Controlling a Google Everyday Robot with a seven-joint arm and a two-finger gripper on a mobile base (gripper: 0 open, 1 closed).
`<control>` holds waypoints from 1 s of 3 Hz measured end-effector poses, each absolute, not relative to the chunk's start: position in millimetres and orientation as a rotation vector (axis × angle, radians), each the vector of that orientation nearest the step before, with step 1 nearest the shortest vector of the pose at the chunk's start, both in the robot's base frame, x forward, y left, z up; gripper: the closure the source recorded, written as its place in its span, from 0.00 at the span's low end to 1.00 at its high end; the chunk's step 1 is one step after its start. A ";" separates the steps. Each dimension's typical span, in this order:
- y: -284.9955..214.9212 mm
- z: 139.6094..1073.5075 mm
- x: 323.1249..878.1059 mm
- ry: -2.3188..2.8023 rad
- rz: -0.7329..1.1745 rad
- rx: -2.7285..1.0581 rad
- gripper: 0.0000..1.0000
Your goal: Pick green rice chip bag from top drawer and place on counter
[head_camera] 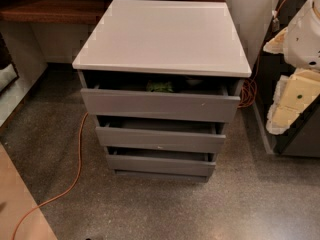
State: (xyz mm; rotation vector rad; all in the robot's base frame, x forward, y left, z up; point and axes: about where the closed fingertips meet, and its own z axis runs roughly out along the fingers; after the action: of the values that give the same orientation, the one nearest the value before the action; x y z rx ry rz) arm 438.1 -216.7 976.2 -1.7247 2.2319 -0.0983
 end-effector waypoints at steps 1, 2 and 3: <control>-214.2 974.1 438.5 2.226 -0.095 -1.723 0.00; -202.2 963.5 439.9 2.202 -0.078 -1.717 0.00; -180.0 943.0 446.1 2.128 -0.029 -1.726 0.00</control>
Offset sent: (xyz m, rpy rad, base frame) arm 0.0042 0.0284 -0.0313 0.0565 -0.0126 0.0248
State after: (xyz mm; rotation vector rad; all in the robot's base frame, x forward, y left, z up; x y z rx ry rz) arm 446.1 -180.0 943.0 -1.7258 2.1282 -0.0287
